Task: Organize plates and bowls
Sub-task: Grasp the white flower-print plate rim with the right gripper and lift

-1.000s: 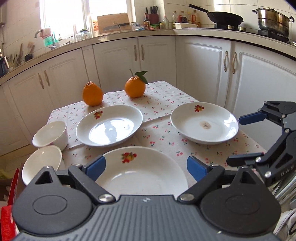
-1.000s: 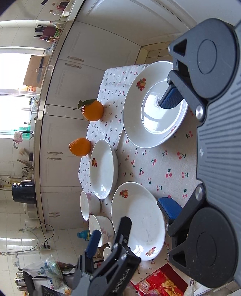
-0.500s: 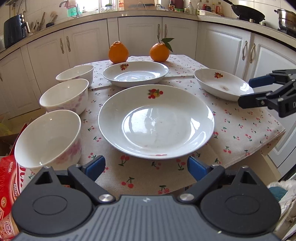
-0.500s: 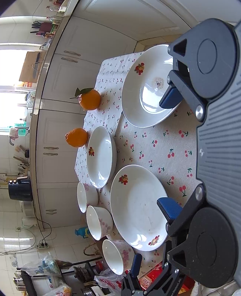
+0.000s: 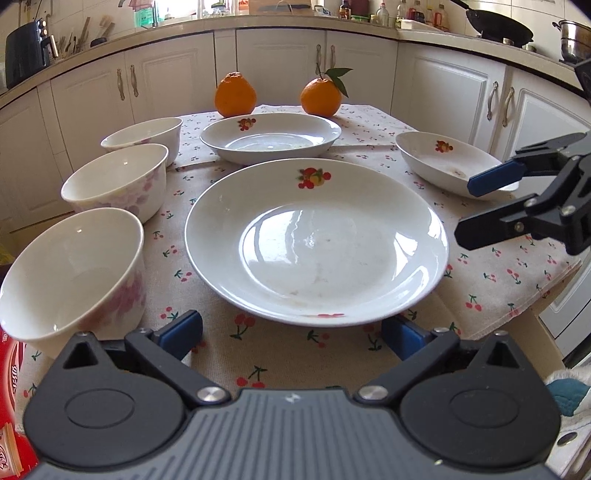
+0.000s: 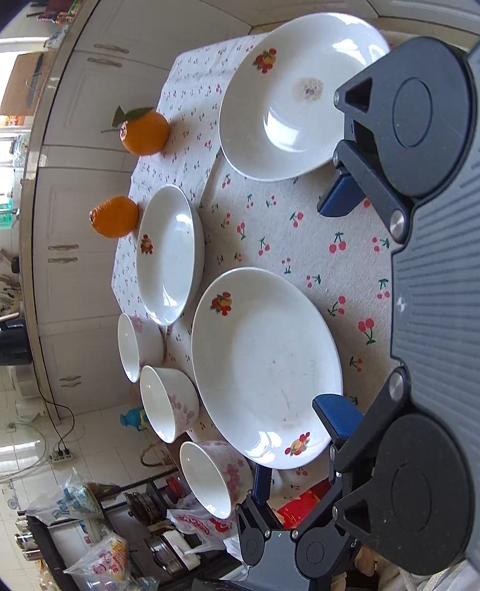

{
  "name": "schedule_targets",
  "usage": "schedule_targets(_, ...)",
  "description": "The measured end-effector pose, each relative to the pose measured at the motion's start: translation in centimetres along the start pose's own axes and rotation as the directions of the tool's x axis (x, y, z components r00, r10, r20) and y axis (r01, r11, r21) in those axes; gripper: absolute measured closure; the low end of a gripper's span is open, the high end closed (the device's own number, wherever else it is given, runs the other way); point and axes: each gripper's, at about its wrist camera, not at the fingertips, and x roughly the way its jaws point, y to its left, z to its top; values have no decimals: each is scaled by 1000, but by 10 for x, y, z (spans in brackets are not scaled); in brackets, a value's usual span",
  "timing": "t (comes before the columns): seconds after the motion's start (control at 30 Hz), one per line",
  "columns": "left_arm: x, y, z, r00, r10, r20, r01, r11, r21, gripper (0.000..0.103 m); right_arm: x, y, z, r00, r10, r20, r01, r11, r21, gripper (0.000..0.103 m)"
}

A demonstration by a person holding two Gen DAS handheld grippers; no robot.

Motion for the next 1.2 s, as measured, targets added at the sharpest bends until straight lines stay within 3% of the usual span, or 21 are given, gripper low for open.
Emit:
schedule_targets(0.33, 0, 0, -3, 1000, 9, 25, -8, 1000, -11, 0, 46, -9, 18, 979, 162, -123, -162, 987, 16, 0)
schedule_targets(0.67, 1, -2, 0, 1000, -1, 16, 1, 1000, -4, 1, 74, -17, 41, 952, 245, -184, -252, 968, -16, 0)
schedule_targets(0.97, 3, -4, 2, 1000, -17, 18, 16, 1000, 8, 1, 105, -31, 79, 907, 323, -269, -337, 941, -5, 0)
schedule_targets(1.2, 4, -3, 2, 1000, -24, 18, 24, 1000, 13, 1, 118, -34, 105, 893, 335, -301, -365, 930, -45, 0)
